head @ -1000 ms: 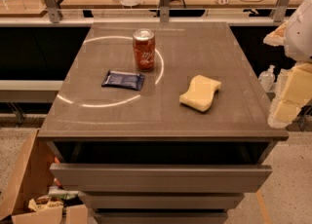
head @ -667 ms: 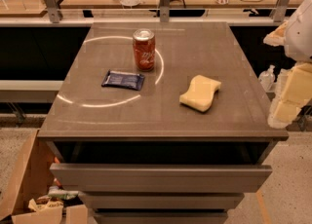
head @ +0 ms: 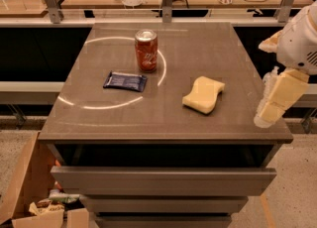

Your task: Pick sponge

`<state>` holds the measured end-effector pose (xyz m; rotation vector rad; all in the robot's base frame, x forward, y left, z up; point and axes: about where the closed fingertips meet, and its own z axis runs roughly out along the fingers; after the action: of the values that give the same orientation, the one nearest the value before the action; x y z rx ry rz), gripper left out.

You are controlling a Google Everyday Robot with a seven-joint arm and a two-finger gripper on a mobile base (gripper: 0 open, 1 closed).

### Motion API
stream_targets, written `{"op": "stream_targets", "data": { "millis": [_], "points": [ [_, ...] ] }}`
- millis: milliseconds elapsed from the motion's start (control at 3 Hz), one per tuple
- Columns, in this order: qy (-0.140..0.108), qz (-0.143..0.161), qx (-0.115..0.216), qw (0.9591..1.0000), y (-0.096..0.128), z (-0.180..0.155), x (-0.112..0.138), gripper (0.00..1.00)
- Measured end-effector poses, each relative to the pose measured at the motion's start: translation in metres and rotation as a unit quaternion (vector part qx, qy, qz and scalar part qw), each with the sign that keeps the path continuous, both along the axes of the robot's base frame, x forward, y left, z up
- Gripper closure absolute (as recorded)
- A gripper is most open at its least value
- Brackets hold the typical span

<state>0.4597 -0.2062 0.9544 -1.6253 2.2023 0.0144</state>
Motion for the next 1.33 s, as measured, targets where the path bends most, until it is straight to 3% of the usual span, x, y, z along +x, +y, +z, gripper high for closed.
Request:
{"op": "stream_targets", "data": {
  "millis": [667,1000,1333],
  "points": [
    [-0.051,-0.017,0.034,0.998,0.024,-0.061,0.06,0.0],
    [-0.042,-0.051,0.063,0.9958,0.04,-0.091,0.095,0.03],
    [-0.016,-0.069,0.083,0.9941,0.051,-0.107,0.111,0.26]
  ]
}}
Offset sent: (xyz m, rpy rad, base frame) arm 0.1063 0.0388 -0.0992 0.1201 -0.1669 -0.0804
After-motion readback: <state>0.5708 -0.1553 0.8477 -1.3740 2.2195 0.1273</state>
